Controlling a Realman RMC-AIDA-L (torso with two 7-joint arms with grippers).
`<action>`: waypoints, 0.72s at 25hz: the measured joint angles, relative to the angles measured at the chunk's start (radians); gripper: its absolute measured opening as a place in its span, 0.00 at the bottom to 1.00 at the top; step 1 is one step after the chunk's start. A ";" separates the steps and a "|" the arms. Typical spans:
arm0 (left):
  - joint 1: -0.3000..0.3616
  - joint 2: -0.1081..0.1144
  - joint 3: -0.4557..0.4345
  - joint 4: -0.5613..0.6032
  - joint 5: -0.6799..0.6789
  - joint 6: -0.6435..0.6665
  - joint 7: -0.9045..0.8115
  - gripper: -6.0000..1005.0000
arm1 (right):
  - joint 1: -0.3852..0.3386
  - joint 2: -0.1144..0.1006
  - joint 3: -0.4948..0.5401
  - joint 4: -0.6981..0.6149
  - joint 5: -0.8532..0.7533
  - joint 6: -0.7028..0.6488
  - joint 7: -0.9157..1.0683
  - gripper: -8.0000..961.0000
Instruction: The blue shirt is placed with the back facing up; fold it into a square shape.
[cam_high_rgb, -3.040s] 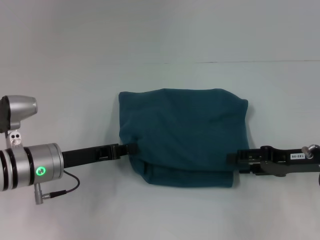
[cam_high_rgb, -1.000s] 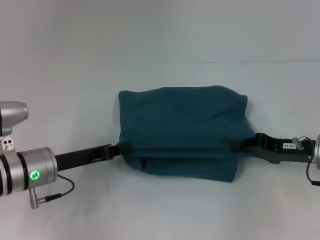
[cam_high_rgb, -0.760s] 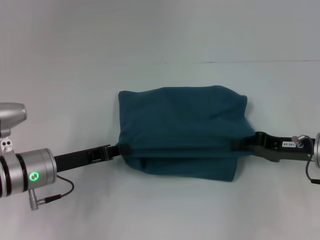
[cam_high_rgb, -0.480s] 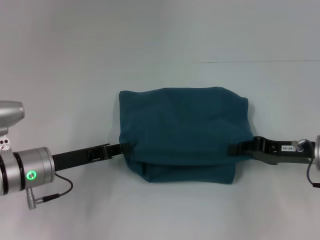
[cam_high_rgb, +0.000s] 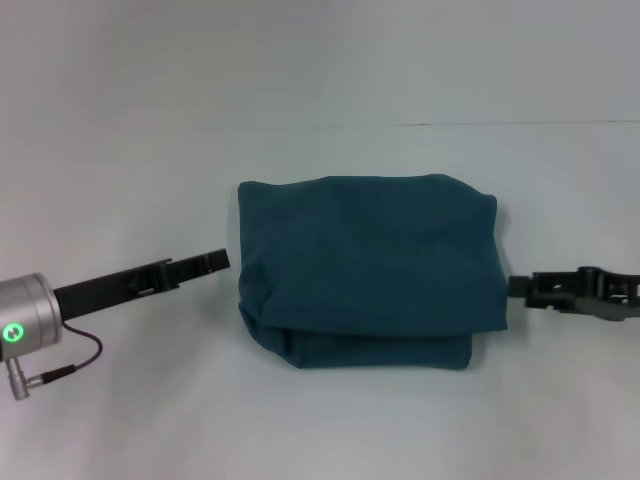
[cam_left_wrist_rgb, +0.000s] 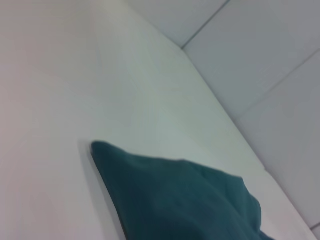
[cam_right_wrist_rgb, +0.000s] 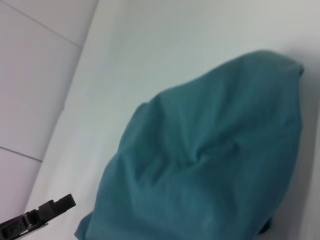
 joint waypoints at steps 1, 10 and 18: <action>0.000 0.000 -0.009 0.002 0.000 0.000 0.005 0.42 | -0.005 -0.003 0.015 -0.008 0.001 -0.011 0.001 0.42; -0.003 -0.006 -0.032 0.000 -0.051 -0.082 0.052 0.67 | 0.038 0.015 0.120 -0.041 0.009 -0.008 -0.043 0.77; 0.013 -0.006 -0.041 -0.008 -0.106 -0.073 0.123 0.74 | 0.079 0.050 0.103 -0.042 0.007 0.048 -0.129 0.76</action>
